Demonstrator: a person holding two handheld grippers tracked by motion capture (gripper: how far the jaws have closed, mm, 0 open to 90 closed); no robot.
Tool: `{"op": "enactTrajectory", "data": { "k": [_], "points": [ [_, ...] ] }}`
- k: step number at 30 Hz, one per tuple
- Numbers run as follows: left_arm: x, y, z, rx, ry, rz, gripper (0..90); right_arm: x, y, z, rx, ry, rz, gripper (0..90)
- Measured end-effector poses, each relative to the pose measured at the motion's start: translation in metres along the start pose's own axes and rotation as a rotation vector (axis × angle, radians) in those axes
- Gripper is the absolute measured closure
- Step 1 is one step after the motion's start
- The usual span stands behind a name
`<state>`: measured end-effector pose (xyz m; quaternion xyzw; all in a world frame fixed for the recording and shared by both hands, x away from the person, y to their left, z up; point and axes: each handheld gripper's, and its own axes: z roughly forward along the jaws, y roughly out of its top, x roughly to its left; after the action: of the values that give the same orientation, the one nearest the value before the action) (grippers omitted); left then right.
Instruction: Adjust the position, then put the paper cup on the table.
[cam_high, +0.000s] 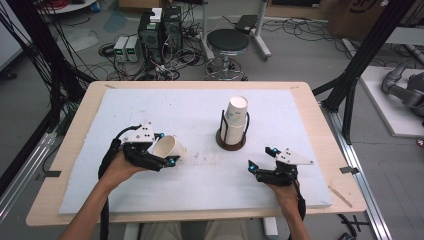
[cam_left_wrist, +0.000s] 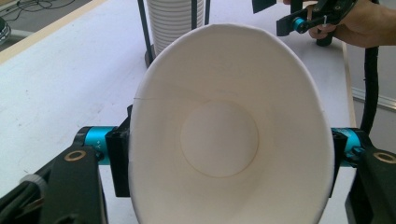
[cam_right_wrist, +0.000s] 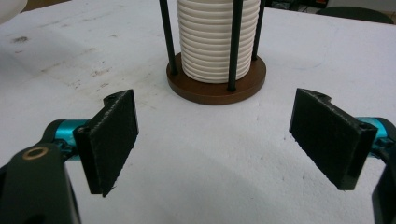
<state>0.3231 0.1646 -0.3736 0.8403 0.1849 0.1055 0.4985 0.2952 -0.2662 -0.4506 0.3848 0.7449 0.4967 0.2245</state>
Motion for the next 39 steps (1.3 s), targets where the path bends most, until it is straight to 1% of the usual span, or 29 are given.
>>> {"op": "enactTrajectory", "data": {
  "k": [4,8,10,23,29,31,35,37,39],
  "points": [
    [-0.002,0.000,0.000,0.002,-0.004,0.007,29.4,0.000,0.000,0.001,0.010,0.001,-0.007,15.8],
    [-0.001,0.000,0.000,0.005,-0.001,0.007,29.4,0.000,0.001,0.001,0.019,0.004,0.004,15.8],
    [-0.002,0.001,0.000,0.005,-0.001,0.009,29.4,0.000,0.001,0.002,0.014,0.003,-0.005,15.8],
    [-0.001,0.001,0.002,0.011,-0.007,0.014,29.5,0.000,0.001,0.002,0.022,0.006,-0.003,15.8],
    [0.000,0.002,0.005,0.045,-0.004,0.024,29.5,0.000,0.001,0.002,0.020,0.006,-0.005,15.8],
    [0.000,0.002,0.006,0.044,-0.007,0.022,29.5,0.000,0.001,0.002,0.021,0.007,-0.006,15.8],
    [0.000,0.004,0.009,0.065,-0.010,0.034,29.5,0.000,0.001,0.002,0.021,0.008,-0.005,15.8],
    [0.000,0.005,0.010,0.068,-0.009,0.037,29.5,0.001,0.001,0.002,0.024,0.009,-0.002,15.8],
    [0.001,0.006,0.012,0.091,-0.012,0.046,29.5,0.001,0.001,0.002,0.024,0.009,-0.004,15.8]
  ]
}}
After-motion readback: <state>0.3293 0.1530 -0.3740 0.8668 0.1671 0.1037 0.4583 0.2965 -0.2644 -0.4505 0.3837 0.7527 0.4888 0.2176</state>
